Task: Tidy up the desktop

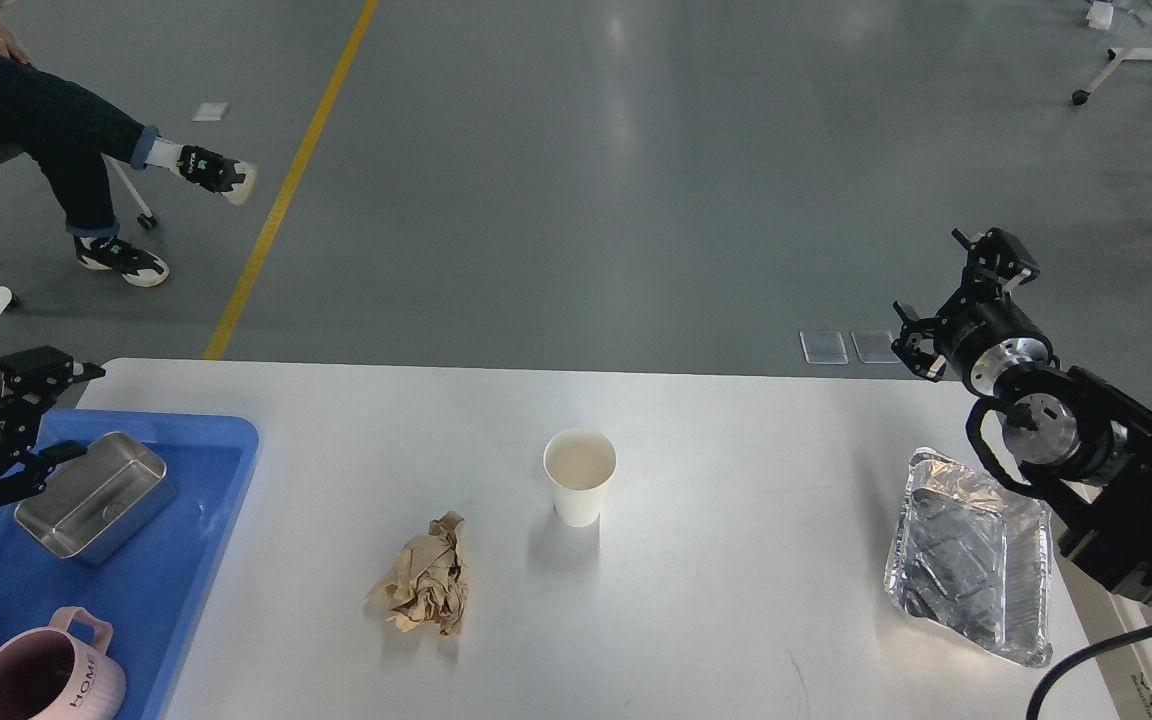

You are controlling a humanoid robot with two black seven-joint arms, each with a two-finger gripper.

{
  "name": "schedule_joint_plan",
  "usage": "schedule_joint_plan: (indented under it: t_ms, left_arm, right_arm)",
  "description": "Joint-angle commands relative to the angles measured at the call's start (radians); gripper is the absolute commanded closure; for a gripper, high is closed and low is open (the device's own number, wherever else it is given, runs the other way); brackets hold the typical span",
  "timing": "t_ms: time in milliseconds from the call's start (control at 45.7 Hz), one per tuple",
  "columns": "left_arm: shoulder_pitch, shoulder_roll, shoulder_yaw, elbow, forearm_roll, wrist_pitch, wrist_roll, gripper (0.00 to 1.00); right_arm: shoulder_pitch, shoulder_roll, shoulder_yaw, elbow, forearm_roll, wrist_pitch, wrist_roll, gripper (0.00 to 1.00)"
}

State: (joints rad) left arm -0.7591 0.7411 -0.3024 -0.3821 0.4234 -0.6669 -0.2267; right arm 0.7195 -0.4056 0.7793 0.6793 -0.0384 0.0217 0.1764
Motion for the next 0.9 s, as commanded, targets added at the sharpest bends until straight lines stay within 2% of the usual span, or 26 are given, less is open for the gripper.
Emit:
schedule_joint_plan:
  t_ms: [0, 22, 175, 394, 504, 657, 679, 745, 876]
  left_arm:
    - [-0.023, 0.000, -0.023, 0.000, -0.003, -0.003, -0.192, 0.03]
    - [-0.040, 0.000, -0.024, 0.000, -0.005, -0.002, -0.204, 0.03]
    - [-0.172, -0.020, -0.046, -0.001, -0.029, -0.005, -0.207, 0.03]
    - [-0.134, -0.175, -0.237, -0.001, -0.248, -0.036, -0.180, 0.03]
    - [-0.085, -0.259, -0.381, 0.000, -0.368, -0.034, -0.132, 0.03]
    - [-0.023, -0.371, -0.610, -0.001, -0.428, -0.036, -0.016, 0.03]
    - [-0.010, -0.400, -0.657, 0.000, -0.425, -0.034, 0.012, 0.03]
    - [0.006, -0.440, -0.688, 0.000, -0.420, -0.034, 0.035, 0.03]
    - [0.015, -0.462, -0.689, 0.002, -0.420, -0.036, 0.036, 0.03]
  right_arm:
    - [0.000, -0.004, 0.000, 0.005, 0.000, 0.000, 0.000, 0.00]
    - [0.000, -0.004, 0.000, 0.005, 0.000, -0.002, 0.000, 0.00]
    - [-0.002, -0.001, 0.001, 0.006, 0.000, -0.005, 0.000, 0.00]
    - [0.011, 0.008, 0.000, 0.008, 0.000, 0.003, -0.002, 0.00]
    - [0.020, 0.025, -0.002, 0.008, -0.002, 0.004, -0.002, 0.00]
    - [0.034, 0.053, -0.014, 0.014, -0.008, 0.018, 0.000, 0.00]
    - [0.038, 0.054, -0.034, 0.020, -0.017, 0.020, 0.003, 0.00]
    - [0.054, 0.054, -0.081, 0.029, -0.066, 0.027, 0.008, 0.00]
    - [0.089, 0.056, -0.166, 0.037, -0.187, 0.049, 0.009, 0.00]
